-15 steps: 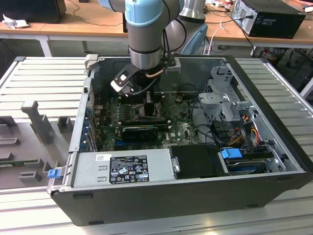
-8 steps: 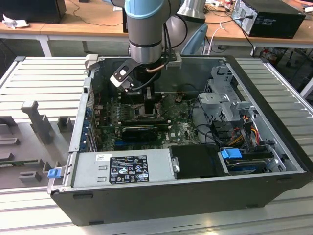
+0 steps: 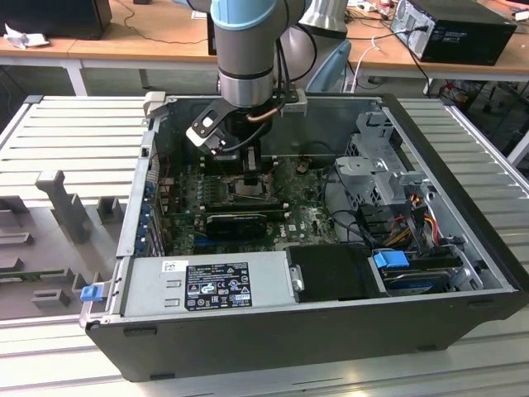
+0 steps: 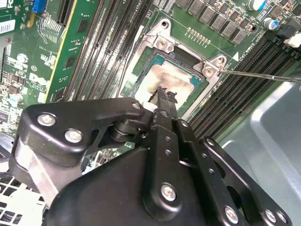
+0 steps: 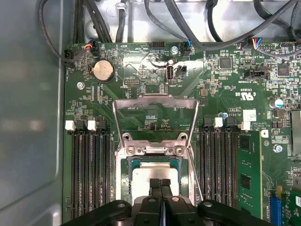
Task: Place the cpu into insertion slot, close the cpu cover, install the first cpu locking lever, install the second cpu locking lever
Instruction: 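Place the cpu into insertion slot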
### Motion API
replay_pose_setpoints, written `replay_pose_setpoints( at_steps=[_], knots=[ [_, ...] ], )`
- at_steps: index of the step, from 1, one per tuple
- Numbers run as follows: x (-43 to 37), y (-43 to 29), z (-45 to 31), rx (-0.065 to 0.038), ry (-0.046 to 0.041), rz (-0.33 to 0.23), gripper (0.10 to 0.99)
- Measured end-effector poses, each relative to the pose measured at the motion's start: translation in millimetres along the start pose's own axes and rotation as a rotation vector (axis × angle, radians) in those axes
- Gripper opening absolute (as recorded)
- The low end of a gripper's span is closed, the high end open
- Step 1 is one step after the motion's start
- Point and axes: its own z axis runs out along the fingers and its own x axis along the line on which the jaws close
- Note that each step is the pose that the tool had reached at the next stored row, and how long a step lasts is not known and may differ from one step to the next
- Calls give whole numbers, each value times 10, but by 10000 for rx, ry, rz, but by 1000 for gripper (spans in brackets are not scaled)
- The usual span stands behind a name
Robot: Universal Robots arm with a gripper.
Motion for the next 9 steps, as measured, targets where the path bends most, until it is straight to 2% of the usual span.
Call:
replay_pose_setpoints(
  at_steps=[3,9],
  knots=[
    [0,2,-19,1,-1,0,106],
    [2,9,-118,0,-1,0,106]
  ],
)
